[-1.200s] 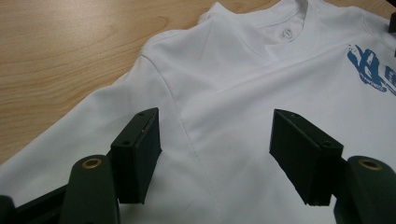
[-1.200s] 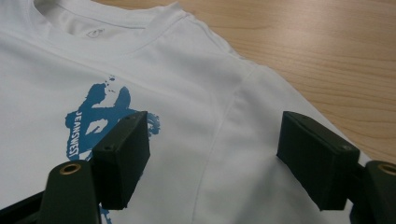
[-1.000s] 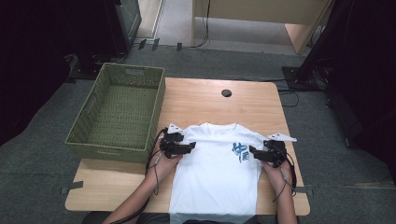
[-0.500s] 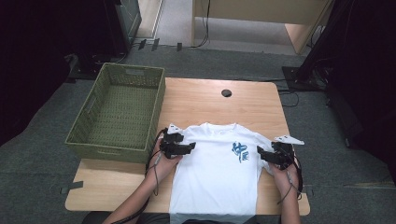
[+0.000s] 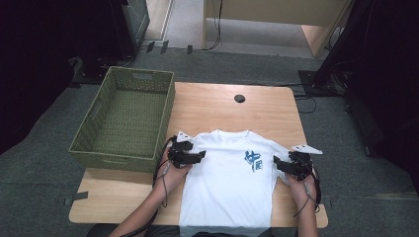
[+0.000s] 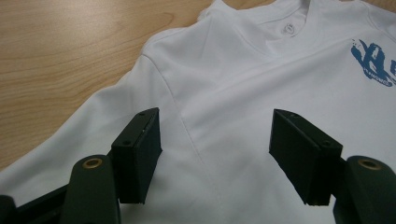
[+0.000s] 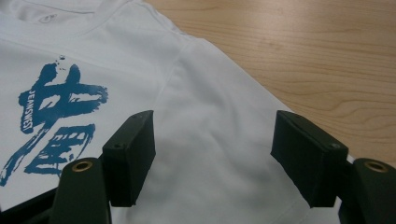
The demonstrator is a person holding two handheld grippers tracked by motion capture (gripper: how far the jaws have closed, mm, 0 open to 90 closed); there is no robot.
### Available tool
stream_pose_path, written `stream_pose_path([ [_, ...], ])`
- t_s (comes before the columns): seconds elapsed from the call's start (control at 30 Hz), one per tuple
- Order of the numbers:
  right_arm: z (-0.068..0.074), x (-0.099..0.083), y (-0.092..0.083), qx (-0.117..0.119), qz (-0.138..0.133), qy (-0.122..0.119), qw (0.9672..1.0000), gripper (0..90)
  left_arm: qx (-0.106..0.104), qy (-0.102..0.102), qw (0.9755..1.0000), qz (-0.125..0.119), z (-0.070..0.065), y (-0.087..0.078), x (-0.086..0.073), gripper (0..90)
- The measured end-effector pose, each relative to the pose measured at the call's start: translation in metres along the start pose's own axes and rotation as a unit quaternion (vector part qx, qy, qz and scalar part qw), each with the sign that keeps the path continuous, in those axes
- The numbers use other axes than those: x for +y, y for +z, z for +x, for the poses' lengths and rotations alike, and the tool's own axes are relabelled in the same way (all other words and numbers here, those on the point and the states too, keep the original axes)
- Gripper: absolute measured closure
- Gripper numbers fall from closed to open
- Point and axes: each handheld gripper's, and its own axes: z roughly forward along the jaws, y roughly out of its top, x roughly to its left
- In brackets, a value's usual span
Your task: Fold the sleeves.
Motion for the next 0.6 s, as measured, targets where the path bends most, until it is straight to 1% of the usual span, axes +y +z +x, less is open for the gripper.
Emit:
stream_pose_path([
  [0.17, -0.003, -0.002, 0.000, -0.005, 0.000, 0.003, 1.0000, 30.6, -0.004, -0.010, 0.9999, -0.003, 0.001, 0.000, 0.000, 34.1],
  [0.37, -0.007, -0.004, 0.001, -0.015, -0.001, 0.006, 0.9999, 30.6, -0.012, -0.019, 0.9997, -0.001, 0.001, -0.001, 0.000, 32.9],
  [0.43, -0.008, -0.004, 0.001, -0.017, 0.001, 0.009, 0.9998, 30.6, -0.014, -0.026, 0.9996, 0.001, 0.000, -0.001, 0.001, 32.7],
  [0.6, -0.012, -0.005, 0.000, -0.022, -0.001, 0.013, 0.9997, 30.6, -0.014, -0.019, 0.9997, 0.000, -0.003, -0.004, 0.003, 32.2],
])
